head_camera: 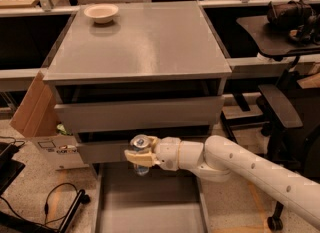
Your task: Pick redbull can from bottom drawer and place on counter
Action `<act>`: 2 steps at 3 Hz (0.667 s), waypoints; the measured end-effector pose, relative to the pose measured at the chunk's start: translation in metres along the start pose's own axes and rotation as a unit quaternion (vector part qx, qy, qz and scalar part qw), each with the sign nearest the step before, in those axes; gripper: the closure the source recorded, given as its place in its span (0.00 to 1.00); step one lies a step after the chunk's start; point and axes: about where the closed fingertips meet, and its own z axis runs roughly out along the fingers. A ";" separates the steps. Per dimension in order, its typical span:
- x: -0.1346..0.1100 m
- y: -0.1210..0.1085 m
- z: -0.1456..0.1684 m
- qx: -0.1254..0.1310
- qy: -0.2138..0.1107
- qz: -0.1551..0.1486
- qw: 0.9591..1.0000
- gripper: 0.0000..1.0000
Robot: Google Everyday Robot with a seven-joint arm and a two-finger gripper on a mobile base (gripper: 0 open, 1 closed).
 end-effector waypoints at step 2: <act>-0.018 0.002 0.007 -0.014 -0.017 -0.001 1.000 1.00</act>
Offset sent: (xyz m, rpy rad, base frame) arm 0.0069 0.0121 0.0212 0.0593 -0.0115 0.0388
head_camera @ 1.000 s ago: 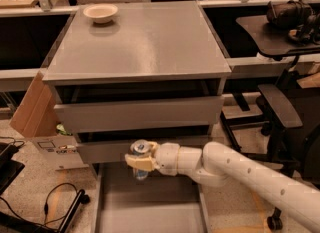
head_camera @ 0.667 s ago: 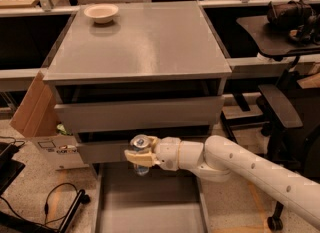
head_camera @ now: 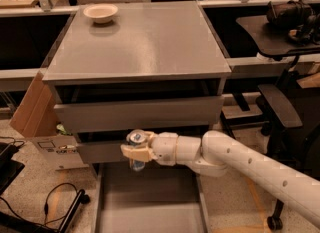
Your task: Pick redbull can from bottom drawer and place on counter
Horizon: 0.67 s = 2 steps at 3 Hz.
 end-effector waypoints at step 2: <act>-0.113 0.003 -0.006 0.020 -0.025 -0.004 0.999 1.00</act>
Offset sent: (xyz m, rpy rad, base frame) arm 0.0663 -0.0164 0.2589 0.0262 -0.1124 -0.2146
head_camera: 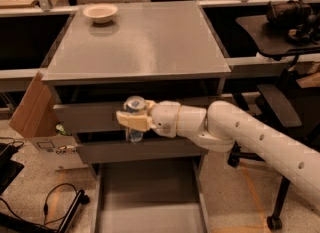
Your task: Pick redbull can from bottom drawer and place on counter
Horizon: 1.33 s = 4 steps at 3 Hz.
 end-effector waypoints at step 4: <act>-0.230 -0.125 0.002 0.239 0.027 -0.141 0.960 1.00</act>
Offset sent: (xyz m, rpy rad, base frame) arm 0.1320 -0.0232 0.2376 -0.1464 -0.2532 -0.3567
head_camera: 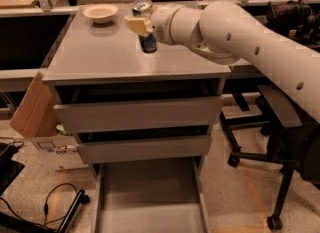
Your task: Pick redbull can from bottom drawer and place on counter
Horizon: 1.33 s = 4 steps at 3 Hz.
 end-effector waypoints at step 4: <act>0.097 -0.079 0.033 0.052 -0.017 0.079 0.995 0.78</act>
Offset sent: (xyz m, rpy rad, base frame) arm 0.0961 -0.0342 -0.0874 0.0818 0.0515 -0.1117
